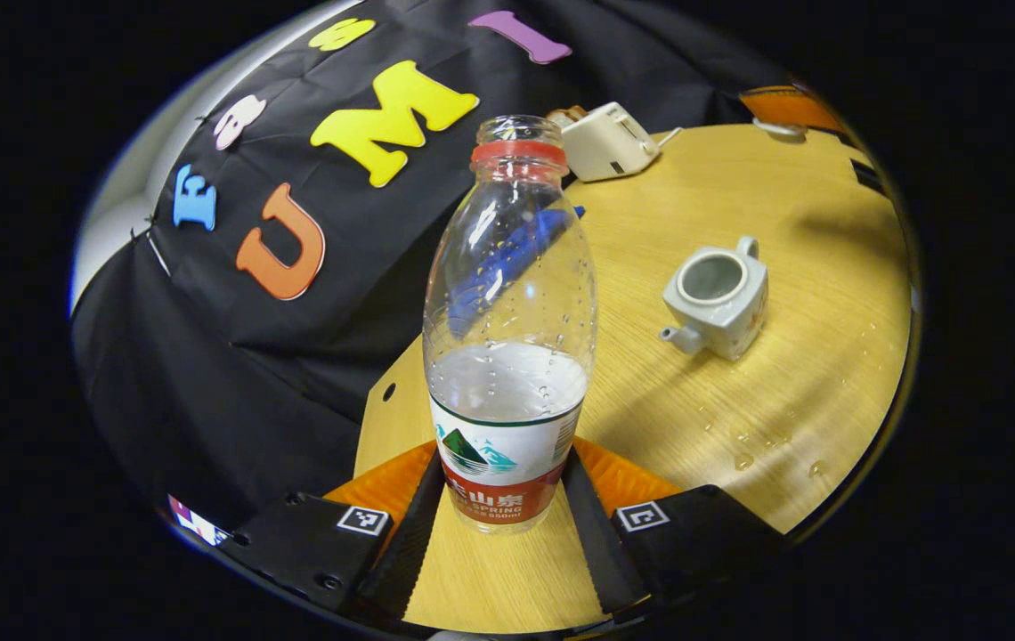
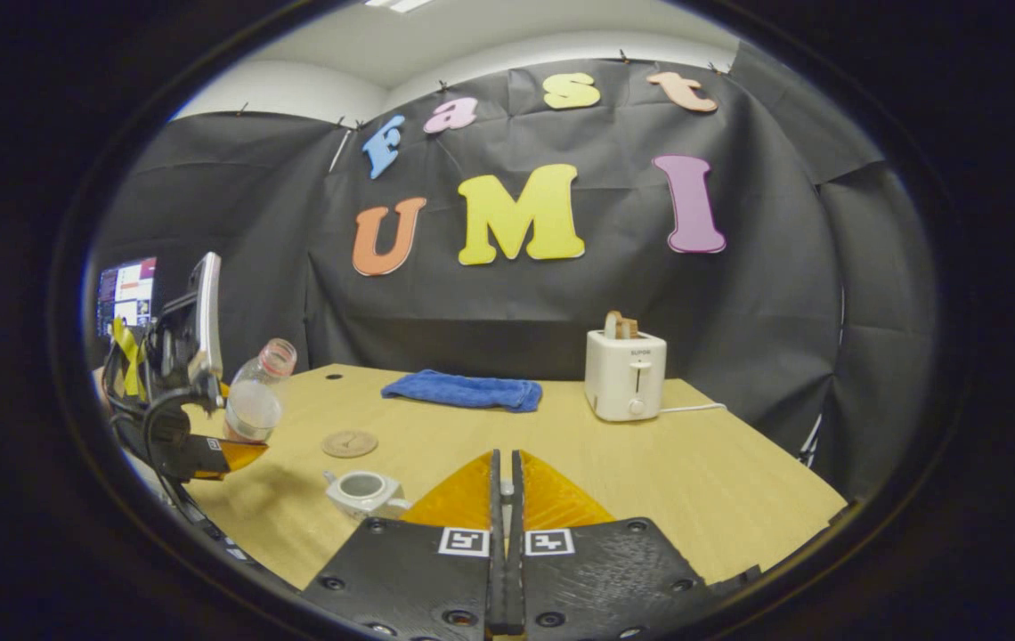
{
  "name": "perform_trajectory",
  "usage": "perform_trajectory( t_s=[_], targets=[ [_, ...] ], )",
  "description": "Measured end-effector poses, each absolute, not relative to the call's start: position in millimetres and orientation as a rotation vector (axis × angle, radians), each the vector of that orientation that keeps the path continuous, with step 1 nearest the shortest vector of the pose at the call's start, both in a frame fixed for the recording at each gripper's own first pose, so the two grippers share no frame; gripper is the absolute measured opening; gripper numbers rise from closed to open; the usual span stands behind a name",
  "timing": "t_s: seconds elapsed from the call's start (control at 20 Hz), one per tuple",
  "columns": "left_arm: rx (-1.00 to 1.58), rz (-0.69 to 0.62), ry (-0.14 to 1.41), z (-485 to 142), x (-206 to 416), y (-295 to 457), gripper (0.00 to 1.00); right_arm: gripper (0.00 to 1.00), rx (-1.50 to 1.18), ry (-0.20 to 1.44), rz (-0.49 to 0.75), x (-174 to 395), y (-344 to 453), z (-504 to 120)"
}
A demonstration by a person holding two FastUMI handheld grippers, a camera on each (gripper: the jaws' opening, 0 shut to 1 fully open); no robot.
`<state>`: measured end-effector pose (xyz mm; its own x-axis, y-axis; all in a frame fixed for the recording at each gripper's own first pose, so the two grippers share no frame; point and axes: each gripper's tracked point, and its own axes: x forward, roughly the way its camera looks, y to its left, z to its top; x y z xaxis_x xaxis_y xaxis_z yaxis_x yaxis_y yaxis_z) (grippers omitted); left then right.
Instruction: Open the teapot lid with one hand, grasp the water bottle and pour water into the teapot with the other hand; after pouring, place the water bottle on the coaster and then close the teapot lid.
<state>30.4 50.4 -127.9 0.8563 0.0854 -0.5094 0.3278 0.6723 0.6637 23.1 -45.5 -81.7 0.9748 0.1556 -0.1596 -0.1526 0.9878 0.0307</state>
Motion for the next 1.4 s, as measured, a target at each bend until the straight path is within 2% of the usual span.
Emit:
perform_trajectory(
  t_s=[0.3, 0.55, 1.4],
  targets=[
    [1.183, -0.125, 0.526, -125.0, 37.0, 59.1, 0.77, 0.01, 0.025, 0.174, 0.159, 19.6, -53.8, -87.1],
    [1.358, -0.092, 0.5, -119.2, 44.2, 62.8, 0.76, 0.01, 0.031, 0.183, 0.166, 17.5, -57.3, -93.1],
    [1.641, -0.025, 0.389, -96.3, 67.4, 51.6, 0.76, 0.0, 0.044, 0.19, 0.136, 16.9, -79.2, -100.8]
  ],
)
